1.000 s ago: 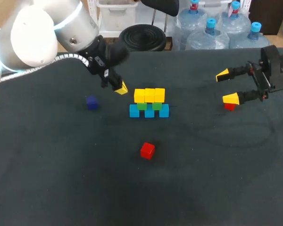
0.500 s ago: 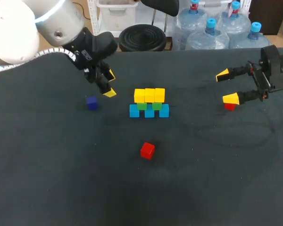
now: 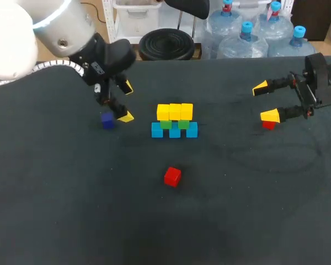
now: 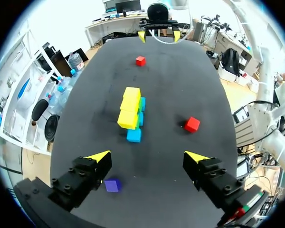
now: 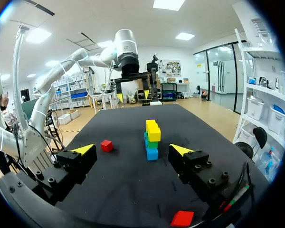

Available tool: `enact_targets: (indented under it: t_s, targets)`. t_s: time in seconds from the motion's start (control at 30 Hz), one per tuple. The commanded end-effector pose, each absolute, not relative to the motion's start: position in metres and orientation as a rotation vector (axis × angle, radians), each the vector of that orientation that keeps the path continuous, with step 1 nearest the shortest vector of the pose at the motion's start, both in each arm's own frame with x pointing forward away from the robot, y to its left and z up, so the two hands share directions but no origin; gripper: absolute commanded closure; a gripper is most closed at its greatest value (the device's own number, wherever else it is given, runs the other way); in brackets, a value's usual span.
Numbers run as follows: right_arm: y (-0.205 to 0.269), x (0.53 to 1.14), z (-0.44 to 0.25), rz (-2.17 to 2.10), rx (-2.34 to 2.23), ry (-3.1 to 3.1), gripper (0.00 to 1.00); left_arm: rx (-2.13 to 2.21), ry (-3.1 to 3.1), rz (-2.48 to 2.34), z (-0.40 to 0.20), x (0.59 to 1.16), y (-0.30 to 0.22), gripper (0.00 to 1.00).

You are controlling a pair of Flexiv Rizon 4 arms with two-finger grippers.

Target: Place the blue cubes, place green cubes on the blue cubes, place the yellow cubes on the green cubes, then place the red cubes on the yellow cubes, and place purple cube on the red cubes.

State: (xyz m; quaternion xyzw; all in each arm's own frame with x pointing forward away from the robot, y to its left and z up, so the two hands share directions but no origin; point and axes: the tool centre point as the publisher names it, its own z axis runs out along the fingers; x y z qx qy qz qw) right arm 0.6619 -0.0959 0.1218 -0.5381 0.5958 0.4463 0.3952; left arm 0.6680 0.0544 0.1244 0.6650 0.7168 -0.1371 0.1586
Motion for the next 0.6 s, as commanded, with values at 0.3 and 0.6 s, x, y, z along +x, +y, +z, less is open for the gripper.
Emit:
enact_targets:
  t_s: [0.3,0.6]
  targets:
    - [-0.095,0.662,0.121,1.131,-1.365,1.509,0.0,1.755,2.095,-0.379,0.125,0.641,0.095,0.0]
    - [-0.095,0.662,0.121,1.131,-1.365,1.509,0.0,1.671,1.962,-0.424,0.132,0.627,0.118,0.0]
